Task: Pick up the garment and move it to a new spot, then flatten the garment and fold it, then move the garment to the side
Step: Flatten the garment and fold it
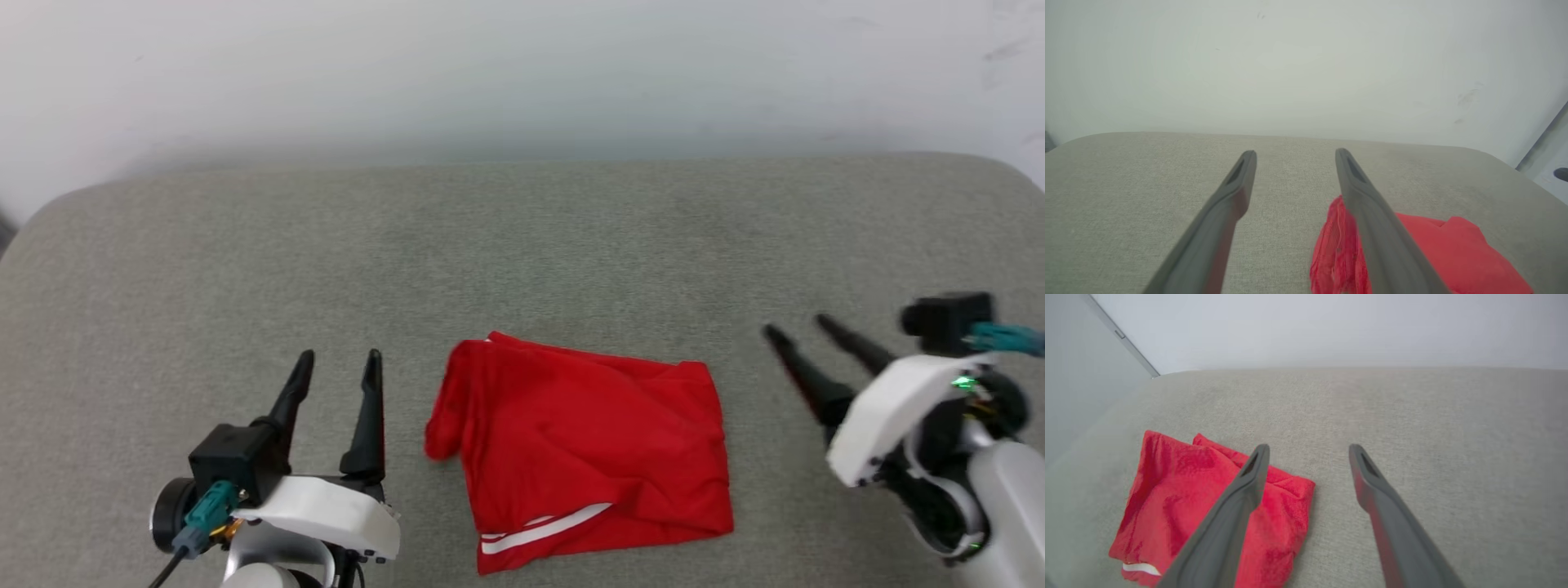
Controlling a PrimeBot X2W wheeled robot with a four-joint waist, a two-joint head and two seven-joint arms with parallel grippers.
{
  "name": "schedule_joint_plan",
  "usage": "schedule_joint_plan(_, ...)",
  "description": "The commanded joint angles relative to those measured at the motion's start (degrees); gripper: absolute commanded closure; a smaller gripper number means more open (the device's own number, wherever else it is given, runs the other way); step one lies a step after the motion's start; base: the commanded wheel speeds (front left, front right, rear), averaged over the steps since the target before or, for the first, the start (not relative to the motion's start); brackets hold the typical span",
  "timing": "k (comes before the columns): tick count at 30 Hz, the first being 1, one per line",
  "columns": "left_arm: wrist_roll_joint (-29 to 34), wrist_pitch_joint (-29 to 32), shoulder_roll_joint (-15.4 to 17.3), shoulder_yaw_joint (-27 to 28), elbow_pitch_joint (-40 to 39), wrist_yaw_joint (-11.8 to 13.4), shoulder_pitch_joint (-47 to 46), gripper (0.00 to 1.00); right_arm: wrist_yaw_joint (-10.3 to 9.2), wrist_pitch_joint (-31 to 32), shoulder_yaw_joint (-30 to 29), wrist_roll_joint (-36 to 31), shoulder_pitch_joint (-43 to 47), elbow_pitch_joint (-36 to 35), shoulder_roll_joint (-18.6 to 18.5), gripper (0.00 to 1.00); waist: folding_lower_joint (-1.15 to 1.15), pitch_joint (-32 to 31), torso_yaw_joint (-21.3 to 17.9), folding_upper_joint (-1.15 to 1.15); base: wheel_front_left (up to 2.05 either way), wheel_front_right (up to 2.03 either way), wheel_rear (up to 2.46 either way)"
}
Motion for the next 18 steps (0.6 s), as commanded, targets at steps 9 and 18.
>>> schedule_joint_plan(9, 0.83, -1.80, 0.80, 2.72, 0.44, 2.80, 2.51, 0.00, 0.00, -12.80, -15.19, -13.42, 9.50, -11.31, 5.24, 0.00, 0.00, -1.25, -2.24, 0.00, 0.00, 0.00, 0.00)
schedule_joint_plan(18, 1.21, -2.79, 1.40, 4.63, 1.55, 4.11, 6.59, 0.00, -0.01, -12.20, -15.89, -17.39, 17.95, -17.72, 9.65, 0.00, 0.00, -3.75, -1.43, 0.00, 0.00, 0.00, 0.00)
